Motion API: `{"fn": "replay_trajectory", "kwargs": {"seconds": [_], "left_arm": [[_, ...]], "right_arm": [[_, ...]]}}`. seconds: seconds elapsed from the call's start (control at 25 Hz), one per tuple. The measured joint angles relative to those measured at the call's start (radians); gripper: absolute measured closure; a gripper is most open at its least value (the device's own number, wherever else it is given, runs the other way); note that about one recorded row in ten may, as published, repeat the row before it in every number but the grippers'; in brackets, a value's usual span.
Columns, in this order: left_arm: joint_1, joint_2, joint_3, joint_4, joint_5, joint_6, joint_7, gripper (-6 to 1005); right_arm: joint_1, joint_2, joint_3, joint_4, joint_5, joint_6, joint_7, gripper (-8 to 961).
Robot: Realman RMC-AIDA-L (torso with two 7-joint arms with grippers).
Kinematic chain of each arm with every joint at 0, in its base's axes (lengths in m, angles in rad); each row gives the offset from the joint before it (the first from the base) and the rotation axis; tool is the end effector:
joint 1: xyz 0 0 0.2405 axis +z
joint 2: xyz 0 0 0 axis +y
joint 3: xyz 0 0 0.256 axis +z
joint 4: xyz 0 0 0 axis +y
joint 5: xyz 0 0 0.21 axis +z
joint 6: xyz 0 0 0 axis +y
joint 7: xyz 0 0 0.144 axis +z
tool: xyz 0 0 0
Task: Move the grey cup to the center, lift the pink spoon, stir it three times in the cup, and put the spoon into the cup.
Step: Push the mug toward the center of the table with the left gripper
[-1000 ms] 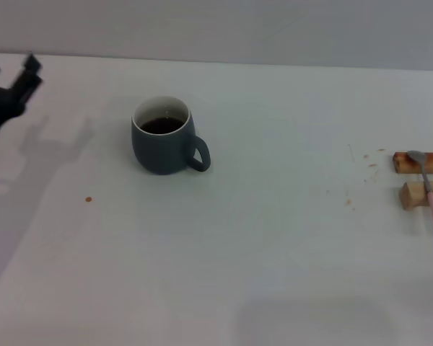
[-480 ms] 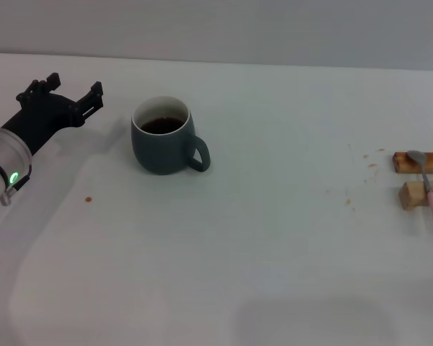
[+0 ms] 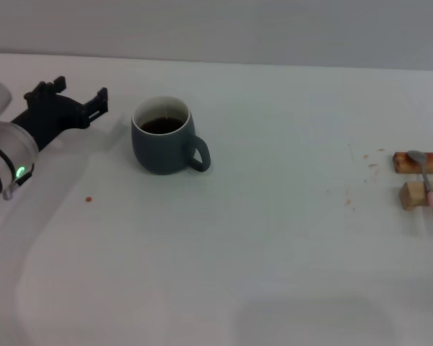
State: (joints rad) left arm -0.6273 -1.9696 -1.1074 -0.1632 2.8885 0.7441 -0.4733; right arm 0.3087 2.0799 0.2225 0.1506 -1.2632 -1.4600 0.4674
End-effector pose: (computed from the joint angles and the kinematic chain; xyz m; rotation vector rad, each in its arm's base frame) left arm -0.3164 0.4025 -0.0134 -1.9241 -0.6584 -0.4831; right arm 0.3824 0.2595 0.0376 -1.0044 0.7899 0.9888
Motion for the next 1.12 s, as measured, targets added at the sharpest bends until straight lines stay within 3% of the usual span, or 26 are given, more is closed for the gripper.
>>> {"fn": "replay_trajectory", "kwargs": {"seconds": [1.12], "left_arm": [[-0.021, -0.048, 0.125, -0.023, 0.000, -0.016, -0.011, 153]], "right_arm": [[0.003, -0.003, -0.032, 0.000, 0.001, 0.000, 0.010, 158]]}}
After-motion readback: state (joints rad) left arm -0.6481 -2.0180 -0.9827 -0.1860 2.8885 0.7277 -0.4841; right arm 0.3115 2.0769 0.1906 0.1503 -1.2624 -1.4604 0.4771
